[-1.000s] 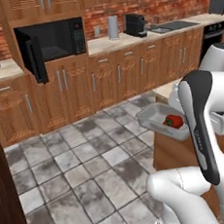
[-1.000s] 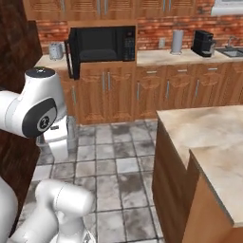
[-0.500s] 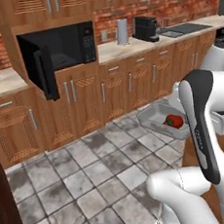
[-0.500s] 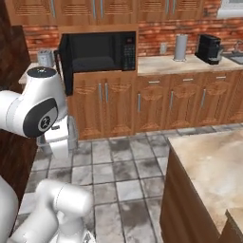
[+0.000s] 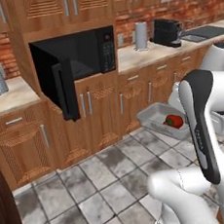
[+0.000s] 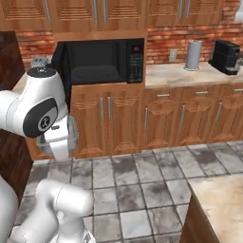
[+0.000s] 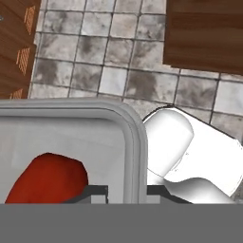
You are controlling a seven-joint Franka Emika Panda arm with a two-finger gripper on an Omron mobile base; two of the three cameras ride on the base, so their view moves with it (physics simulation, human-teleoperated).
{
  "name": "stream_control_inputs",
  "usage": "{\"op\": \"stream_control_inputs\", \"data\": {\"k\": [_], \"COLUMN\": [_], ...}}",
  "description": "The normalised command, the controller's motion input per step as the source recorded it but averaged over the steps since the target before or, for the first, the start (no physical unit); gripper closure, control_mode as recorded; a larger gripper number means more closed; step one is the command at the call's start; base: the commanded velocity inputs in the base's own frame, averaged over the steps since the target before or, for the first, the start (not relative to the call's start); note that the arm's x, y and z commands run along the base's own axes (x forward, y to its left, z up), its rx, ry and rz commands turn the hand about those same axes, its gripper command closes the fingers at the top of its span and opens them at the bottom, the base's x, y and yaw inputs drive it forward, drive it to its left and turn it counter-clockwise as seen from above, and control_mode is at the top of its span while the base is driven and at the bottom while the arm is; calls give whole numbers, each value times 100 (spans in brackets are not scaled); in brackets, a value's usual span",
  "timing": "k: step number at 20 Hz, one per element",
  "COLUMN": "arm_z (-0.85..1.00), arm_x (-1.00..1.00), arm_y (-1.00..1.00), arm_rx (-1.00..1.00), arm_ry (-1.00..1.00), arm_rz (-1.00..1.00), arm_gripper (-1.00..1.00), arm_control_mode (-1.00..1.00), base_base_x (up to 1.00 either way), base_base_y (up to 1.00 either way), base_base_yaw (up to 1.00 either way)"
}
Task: Place the tupperware containing the shrimp and bell pepper meal in the microwave. Close the microwave door and press the start button to reheat the meal.
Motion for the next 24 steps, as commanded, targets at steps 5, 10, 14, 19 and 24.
{"op": "stream_control_inputs", "data": {"k": [5,10,14,19,24], "arm_z": [0,0,0,0,0], "arm_x": [0,0,0,0,0], "arm_y": [0,0,0,0,0], "arm_rx": [0,0,0,0,0], "arm_ry": [0,0,0,0,0], "arm_rz": [0,0,0,0,0], "arm_gripper": [100,100,100,100,100], "arm_control_mode": [100,100,100,100,100], "base_base_x": [100,99,88,73,39], "base_base_y": [-11,-23,-32,-30,-27], "base_base_yaw": [18,22,20,19,27]}}
